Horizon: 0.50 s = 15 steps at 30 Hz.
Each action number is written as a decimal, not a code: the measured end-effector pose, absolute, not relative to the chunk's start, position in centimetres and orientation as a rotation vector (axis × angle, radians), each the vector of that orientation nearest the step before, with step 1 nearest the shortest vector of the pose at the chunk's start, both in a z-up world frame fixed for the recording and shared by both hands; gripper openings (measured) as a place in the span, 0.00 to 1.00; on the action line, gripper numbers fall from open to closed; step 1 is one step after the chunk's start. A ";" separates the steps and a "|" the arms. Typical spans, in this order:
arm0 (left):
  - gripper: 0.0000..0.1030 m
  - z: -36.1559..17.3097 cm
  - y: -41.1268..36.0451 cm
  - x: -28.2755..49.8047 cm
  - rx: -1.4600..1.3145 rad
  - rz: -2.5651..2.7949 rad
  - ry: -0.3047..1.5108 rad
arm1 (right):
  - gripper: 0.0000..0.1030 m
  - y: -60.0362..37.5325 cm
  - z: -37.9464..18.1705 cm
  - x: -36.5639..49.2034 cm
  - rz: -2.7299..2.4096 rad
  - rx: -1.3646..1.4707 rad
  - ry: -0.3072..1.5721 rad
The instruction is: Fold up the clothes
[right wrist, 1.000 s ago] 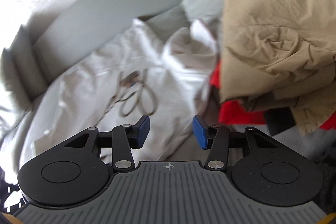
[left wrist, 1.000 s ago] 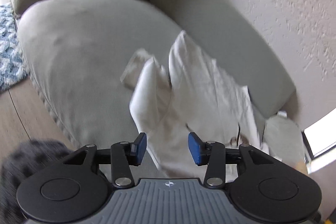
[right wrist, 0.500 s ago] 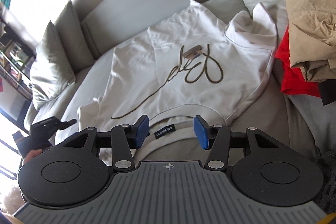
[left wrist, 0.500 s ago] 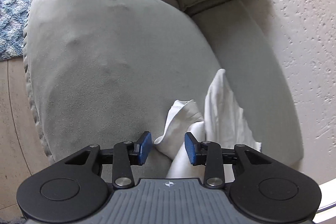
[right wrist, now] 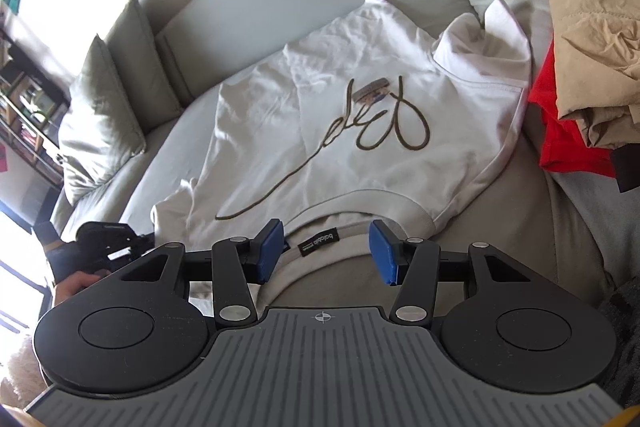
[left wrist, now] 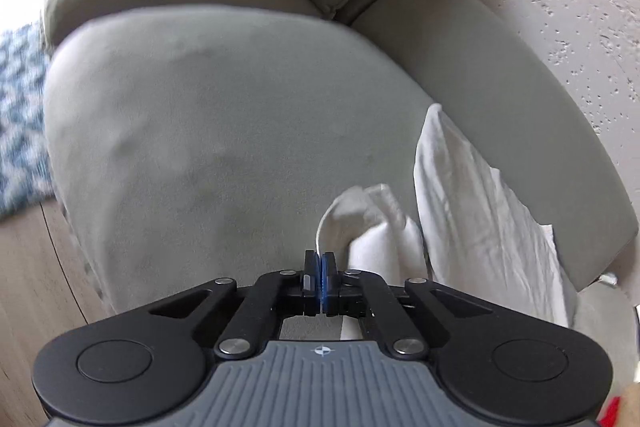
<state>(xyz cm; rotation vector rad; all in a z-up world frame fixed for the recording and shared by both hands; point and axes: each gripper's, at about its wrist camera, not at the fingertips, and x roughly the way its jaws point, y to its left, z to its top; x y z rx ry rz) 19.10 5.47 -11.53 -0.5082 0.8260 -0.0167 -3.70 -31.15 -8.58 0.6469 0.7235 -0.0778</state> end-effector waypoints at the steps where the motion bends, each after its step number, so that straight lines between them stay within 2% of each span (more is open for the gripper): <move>1: 0.00 -11.0 5.9 19.1 -0.483 -0.006 0.823 | 0.52 -31.2 -8.5 -3.8 -0.078 0.647 0.721; 8: 0.00 -6.9 8.7 19.0 -0.310 0.065 0.802 | 0.52 -31.2 -8.6 -4.0 -0.059 0.656 0.725; 13: 0.00 -10.9 9.0 19.0 -0.289 0.129 0.943 | 0.52 -31.0 -8.9 -3.8 -0.033 0.660 0.747; 15: 0.01 -10.8 9.5 18.9 -0.330 0.127 0.939 | 0.52 -31.4 -8.7 -4.0 -0.041 0.661 0.745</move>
